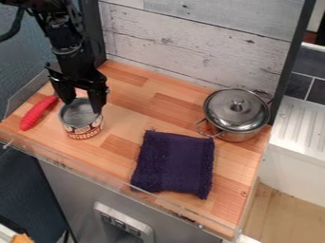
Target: Moved the can to the left bottom side of the table
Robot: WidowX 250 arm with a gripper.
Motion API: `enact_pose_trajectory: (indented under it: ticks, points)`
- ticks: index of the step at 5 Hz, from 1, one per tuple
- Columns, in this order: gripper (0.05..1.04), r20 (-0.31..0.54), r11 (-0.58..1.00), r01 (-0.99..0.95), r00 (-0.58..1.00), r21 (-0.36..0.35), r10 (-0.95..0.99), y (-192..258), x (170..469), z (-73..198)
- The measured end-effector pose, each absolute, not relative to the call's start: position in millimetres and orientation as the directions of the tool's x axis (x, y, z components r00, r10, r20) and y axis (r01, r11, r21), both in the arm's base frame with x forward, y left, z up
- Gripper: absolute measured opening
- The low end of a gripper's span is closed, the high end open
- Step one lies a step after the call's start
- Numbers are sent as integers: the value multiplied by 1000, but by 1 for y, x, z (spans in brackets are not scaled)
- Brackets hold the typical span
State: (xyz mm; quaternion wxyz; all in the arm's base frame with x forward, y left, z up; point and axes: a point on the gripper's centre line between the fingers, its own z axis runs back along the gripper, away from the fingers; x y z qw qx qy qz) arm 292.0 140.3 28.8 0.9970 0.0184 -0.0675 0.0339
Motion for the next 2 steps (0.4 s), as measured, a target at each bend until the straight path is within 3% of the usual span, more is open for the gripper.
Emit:
enact_pose_trajectory:
  ticks: [2]
  points:
    - [999,159,996,55,985,67,-65,144,298,73]
